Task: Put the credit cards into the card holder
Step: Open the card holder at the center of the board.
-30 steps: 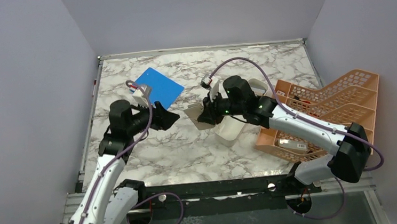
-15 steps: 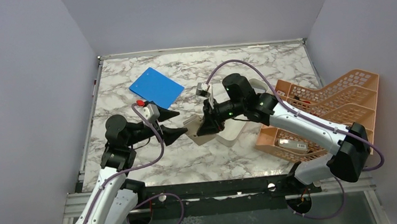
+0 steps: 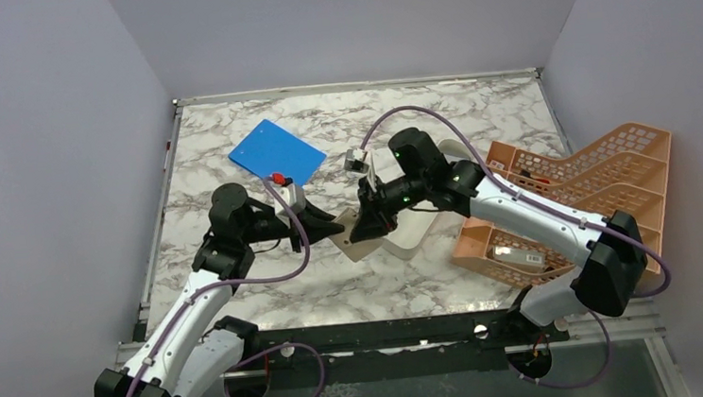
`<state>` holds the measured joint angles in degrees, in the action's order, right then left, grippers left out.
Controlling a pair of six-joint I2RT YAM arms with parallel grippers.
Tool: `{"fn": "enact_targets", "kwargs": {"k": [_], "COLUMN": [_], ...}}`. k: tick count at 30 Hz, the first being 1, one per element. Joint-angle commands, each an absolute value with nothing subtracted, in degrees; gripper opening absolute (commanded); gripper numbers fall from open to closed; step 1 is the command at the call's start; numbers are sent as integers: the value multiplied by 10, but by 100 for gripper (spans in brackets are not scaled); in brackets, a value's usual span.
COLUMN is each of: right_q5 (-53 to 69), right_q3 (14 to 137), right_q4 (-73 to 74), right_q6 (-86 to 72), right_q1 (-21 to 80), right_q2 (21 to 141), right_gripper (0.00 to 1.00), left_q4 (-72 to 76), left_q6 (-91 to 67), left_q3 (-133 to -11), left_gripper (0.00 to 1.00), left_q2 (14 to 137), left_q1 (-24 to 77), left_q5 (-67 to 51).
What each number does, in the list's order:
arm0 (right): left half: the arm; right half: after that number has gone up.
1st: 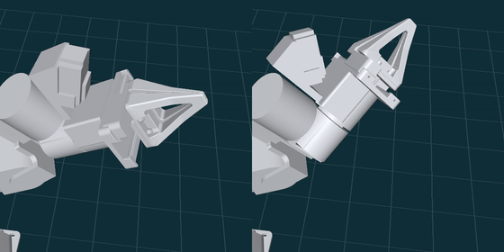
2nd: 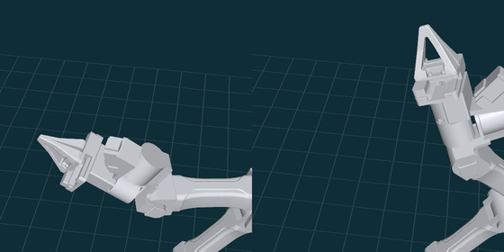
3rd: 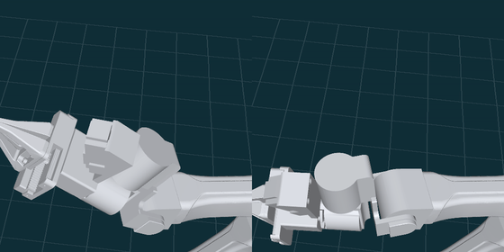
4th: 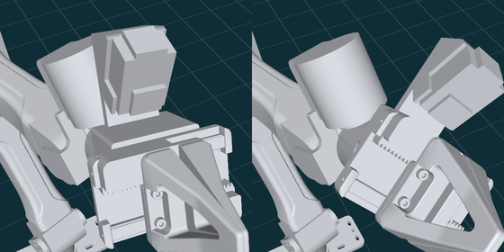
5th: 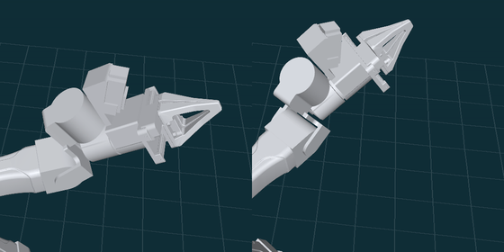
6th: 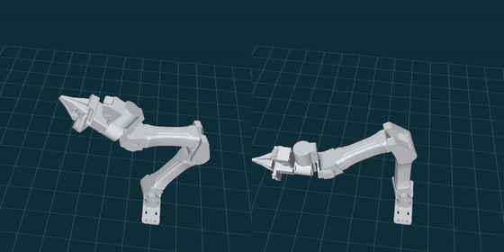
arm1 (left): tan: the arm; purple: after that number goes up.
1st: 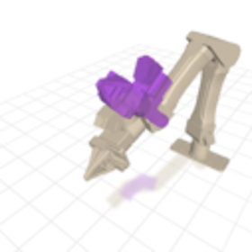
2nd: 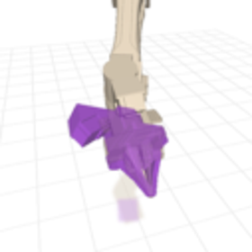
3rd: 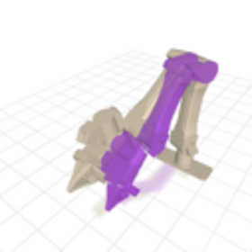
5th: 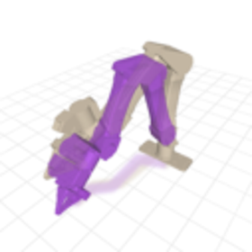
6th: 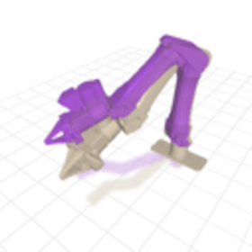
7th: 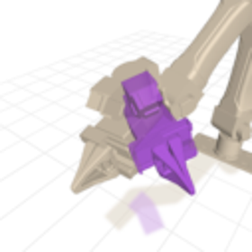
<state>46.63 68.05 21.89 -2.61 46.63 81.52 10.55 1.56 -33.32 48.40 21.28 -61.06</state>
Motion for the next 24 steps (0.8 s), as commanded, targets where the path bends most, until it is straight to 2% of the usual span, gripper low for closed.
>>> {"fn": "enact_targets", "kwargs": {"k": [1,3,7,9,13,17,24], "right_q5": [461,416,307,257,185,140,210], "right_q3": [713,706,673,660,649,622,604], "right_q4": [209,203,170,168,163,120,52], "right_q6": [-30,-46,-108,-131,-159,-187,-195], "right_q1": [469,469,469,469,469,469,470], "right_q2": [823,815,777,763,725,684,700], "right_gripper": [19,27,60,67,71,69,58], "left_q4": [99,88,102,106,110,104,50], "left_q6": [75,75,-6,-39,-110,-237,-376], "left_q3": [-353,-359,-368,-364,-346,-328,-362], "left_gripper": [0,0,0,0,0,0,0], "left_q2": [515,523,530,525,504,481,480], "left_q1": [218,218,217,217,218,218,218], "left_q5": [-628,-584,-468,-440,-380,-314,-304]}}
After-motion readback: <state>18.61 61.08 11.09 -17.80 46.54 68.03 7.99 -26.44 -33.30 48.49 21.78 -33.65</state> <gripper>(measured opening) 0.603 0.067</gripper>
